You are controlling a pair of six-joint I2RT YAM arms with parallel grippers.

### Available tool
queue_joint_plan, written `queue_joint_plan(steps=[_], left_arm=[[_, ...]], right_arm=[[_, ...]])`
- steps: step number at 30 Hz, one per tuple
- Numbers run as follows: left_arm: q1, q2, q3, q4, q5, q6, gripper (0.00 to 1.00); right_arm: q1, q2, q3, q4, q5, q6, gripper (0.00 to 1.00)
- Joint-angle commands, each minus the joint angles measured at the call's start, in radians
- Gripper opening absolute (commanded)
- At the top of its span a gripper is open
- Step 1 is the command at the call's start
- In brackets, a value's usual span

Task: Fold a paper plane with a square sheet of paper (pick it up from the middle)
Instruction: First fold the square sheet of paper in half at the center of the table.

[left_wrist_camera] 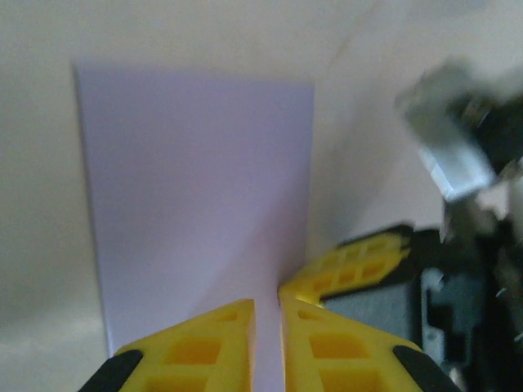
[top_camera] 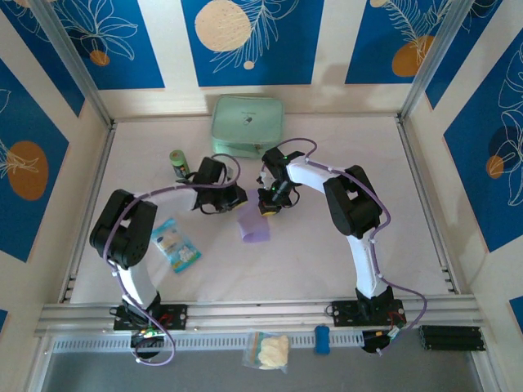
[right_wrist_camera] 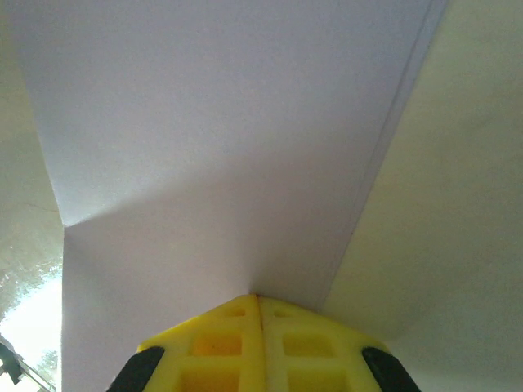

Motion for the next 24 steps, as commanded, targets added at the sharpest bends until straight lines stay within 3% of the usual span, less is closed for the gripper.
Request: queue_joint_plan(steps=[1,9,16,24], left_arm=[[-0.015,-0.01,-0.033,-0.027,0.034,-0.022,0.14],[-0.037,0.047,-0.019,-0.119,0.102,0.058,0.09],[-0.036,0.05,-0.046,-0.275,0.043,0.202,0.08],[0.018,-0.093,-0.1,-0.307,0.014,0.242,0.09]], right_arm=[[-0.025,0.155,-0.095,-0.091,0.304,0.008,0.02],[-0.028,0.16,-0.084,-0.108,0.302,0.019,0.02],[-0.033,0.162,-0.084,-0.113,0.304,0.028,0.02],[-0.035,0.16,-0.084,-0.118,0.304,0.035,0.02]])
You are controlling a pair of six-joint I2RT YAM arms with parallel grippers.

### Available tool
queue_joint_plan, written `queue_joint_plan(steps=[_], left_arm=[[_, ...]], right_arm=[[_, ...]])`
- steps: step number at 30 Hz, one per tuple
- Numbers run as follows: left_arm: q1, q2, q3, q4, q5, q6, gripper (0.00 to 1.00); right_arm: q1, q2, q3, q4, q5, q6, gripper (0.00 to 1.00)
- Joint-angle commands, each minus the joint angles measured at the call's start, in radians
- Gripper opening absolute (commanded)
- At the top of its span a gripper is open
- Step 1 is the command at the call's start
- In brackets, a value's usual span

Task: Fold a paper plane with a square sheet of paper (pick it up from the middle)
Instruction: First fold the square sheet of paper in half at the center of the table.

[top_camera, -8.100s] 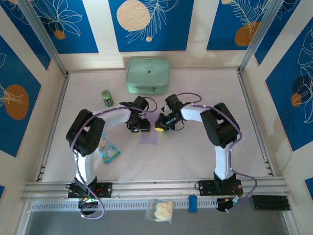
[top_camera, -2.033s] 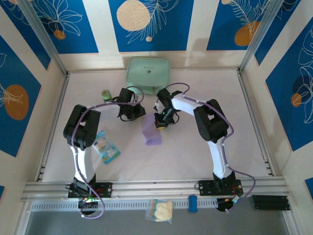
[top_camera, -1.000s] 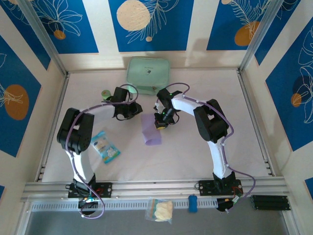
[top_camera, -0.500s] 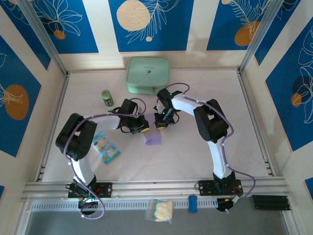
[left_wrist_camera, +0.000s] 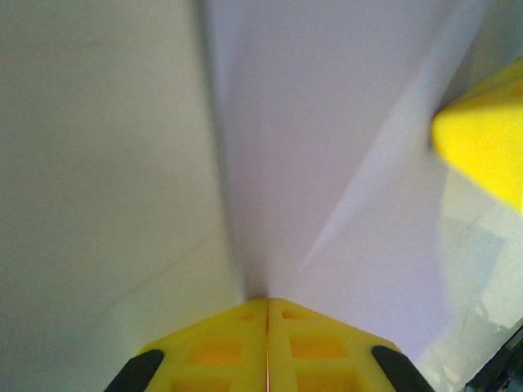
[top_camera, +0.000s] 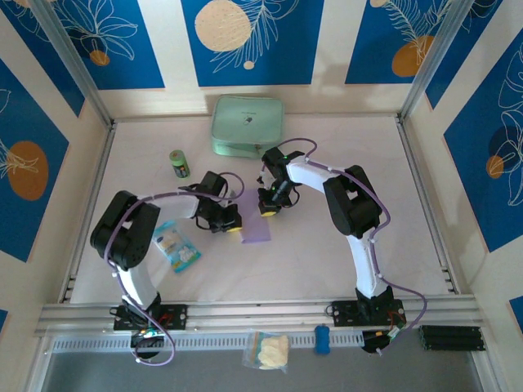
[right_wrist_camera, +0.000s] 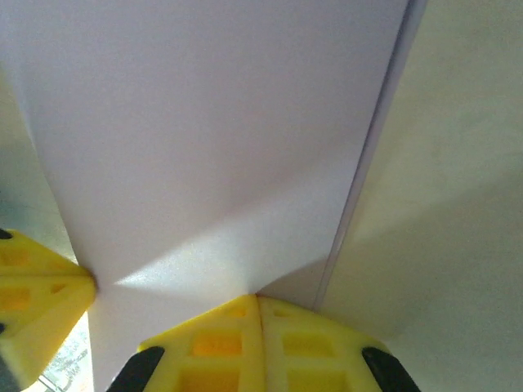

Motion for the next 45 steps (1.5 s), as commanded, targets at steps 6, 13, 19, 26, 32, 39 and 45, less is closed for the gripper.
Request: queue_joint_plan(steps=[6,13,19,26,32,39,45], left_arm=[[-0.005,-0.098,-0.017,0.152,0.062,-0.108,0.1],[-0.059,0.025,-0.002,0.232,0.064,-0.161,0.1],[-0.06,0.046,-0.049,0.168,0.043,-0.117,0.1],[-0.058,0.004,-0.182,0.1,0.011,-0.086,0.1],[-0.06,-0.088,-0.268,-0.013,-0.039,-0.053,0.09],[-0.06,-0.225,-0.174,-0.098,-0.072,-0.037,0.08],[-0.065,-0.215,-0.108,0.017,-0.075,-0.116,0.08]], right_arm=[[-0.026,0.159,-0.083,-0.108,0.297,0.019,0.01],[-0.027,0.159,-0.087,-0.108,0.304,0.023,0.01],[-0.026,0.157,-0.09,-0.104,0.305,0.026,0.01],[-0.029,0.159,-0.093,-0.102,0.313,0.026,0.01],[-0.029,0.158,-0.096,-0.1,0.317,0.026,0.01],[-0.03,0.16,-0.097,-0.101,0.32,0.025,0.01],[-0.027,0.16,-0.097,-0.105,0.312,0.019,0.01]])
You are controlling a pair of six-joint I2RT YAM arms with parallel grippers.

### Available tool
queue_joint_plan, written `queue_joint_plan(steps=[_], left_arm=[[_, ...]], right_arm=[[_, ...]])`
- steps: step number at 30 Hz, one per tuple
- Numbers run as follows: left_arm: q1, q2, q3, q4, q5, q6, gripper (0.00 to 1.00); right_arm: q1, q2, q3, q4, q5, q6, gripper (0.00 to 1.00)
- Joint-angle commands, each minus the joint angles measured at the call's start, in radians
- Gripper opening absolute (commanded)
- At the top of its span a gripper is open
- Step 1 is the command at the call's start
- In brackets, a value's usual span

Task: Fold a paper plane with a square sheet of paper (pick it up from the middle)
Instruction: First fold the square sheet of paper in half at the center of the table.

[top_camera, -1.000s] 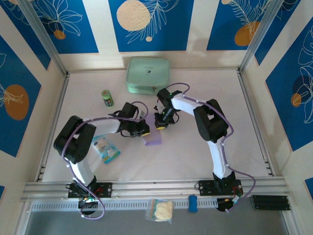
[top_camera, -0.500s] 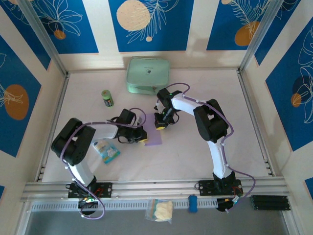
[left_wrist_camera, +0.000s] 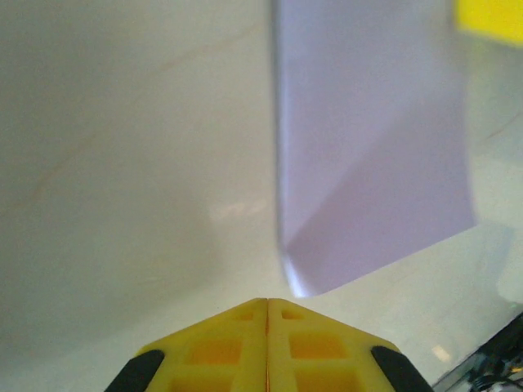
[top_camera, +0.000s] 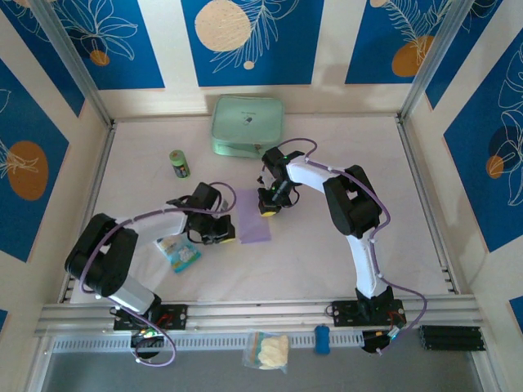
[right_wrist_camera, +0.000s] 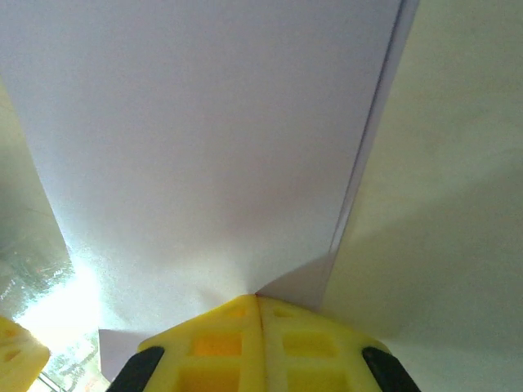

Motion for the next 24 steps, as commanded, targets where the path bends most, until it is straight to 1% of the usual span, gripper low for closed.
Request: queue_joint_plan(steps=[1,5,8,11,17,21,24], left_arm=[[-0.013,0.019,0.042,0.059,0.0,-0.046,0.08],[-0.048,0.111,0.071,0.142,0.05,-0.082,0.09],[-0.072,0.156,0.087,0.142,0.053,-0.076,0.09],[-0.076,0.17,0.061,0.111,0.044,-0.055,0.09],[-0.077,0.147,-0.041,0.0,-0.002,0.017,0.08],[-0.076,0.118,-0.111,-0.042,-0.014,0.021,0.08],[-0.073,0.067,-0.108,-0.068,-0.023,0.024,0.08]], right_arm=[[-0.026,0.159,-0.097,-0.104,0.315,0.006,0.01],[-0.03,0.159,-0.096,-0.105,0.317,0.008,0.01],[-0.031,0.162,-0.093,-0.107,0.317,0.008,0.01],[-0.035,0.16,-0.094,-0.106,0.318,0.008,0.01],[-0.035,0.163,-0.095,-0.101,0.314,0.007,0.01],[-0.035,0.166,-0.094,-0.099,0.312,0.005,0.01],[-0.035,0.165,-0.099,-0.1,0.316,0.008,0.01]])
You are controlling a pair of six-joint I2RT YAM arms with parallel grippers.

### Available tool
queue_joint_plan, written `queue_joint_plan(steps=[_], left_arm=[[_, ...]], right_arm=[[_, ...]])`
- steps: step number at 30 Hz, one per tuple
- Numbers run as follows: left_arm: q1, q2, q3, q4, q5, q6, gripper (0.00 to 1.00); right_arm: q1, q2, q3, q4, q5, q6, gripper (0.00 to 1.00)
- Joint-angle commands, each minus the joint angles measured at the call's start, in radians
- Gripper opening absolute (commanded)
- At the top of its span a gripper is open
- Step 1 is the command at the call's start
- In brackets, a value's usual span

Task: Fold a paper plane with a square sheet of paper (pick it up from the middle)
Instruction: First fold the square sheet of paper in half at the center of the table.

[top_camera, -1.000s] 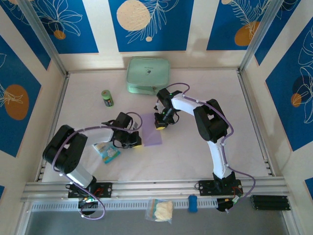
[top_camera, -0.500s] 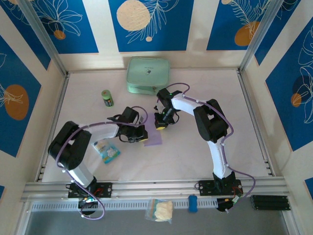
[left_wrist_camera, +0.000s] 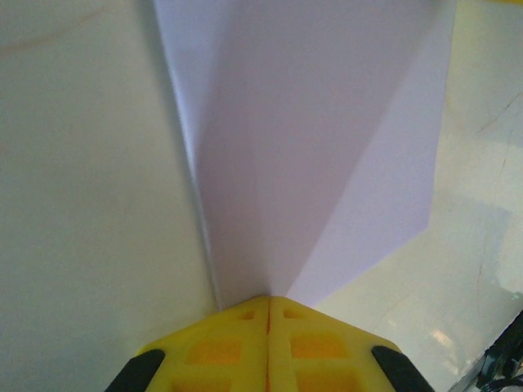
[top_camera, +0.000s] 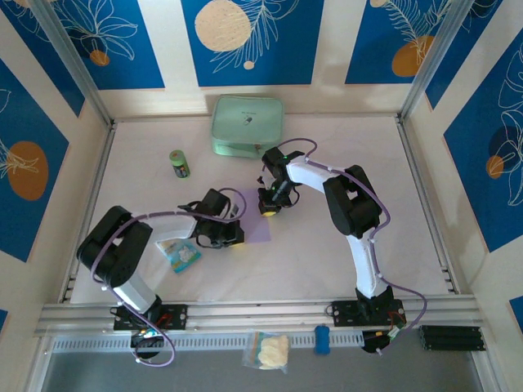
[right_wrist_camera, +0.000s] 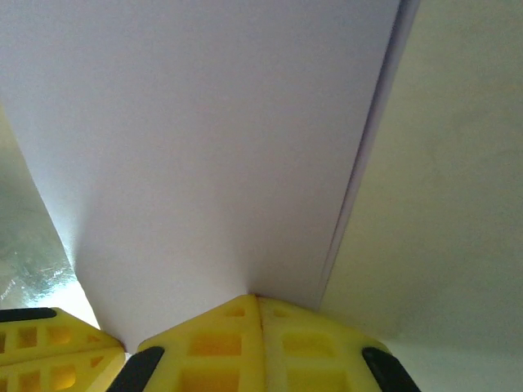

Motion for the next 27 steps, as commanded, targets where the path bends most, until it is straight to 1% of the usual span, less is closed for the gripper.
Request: queue_joint_plan(steps=[1,6,9,13,16,19,21,23,25,27], left_arm=[[0.003,-0.037,-0.039,-0.226,-0.045,0.03,0.08],[0.054,-0.093,0.082,-0.181,-0.003,0.039,0.09],[0.102,-0.072,0.153,-0.129,-0.015,0.04,0.09],[0.154,0.031,0.199,-0.002,-0.027,0.023,0.08],[0.172,0.123,0.224,0.131,0.019,-0.018,0.08],[0.177,0.203,0.266,0.202,0.073,-0.05,0.08],[0.177,0.236,0.292,0.214,0.088,-0.052,0.08],[0.177,0.258,0.308,0.216,0.077,-0.045,0.08],[0.179,0.277,0.312,0.215,0.049,-0.039,0.08],[0.183,0.291,0.307,0.224,0.044,-0.041,0.08]], right_arm=[[-0.035,0.16,-0.099,-0.102,0.314,0.008,0.0],[-0.022,0.141,-0.075,-0.126,0.337,-0.004,0.01],[-0.012,0.123,-0.045,-0.143,0.334,-0.034,0.01],[0.008,0.108,-0.002,-0.171,0.321,-0.107,0.01],[0.008,0.101,0.023,-0.182,0.307,-0.161,0.0],[0.004,0.093,0.06,-0.196,0.29,-0.225,0.0],[0.001,0.083,0.076,-0.192,0.255,-0.276,0.0],[0.001,0.081,0.093,-0.188,0.202,-0.34,0.0],[0.0,0.086,0.12,-0.207,0.181,-0.371,0.0],[-0.004,0.079,0.132,-0.206,0.158,-0.387,0.0]])
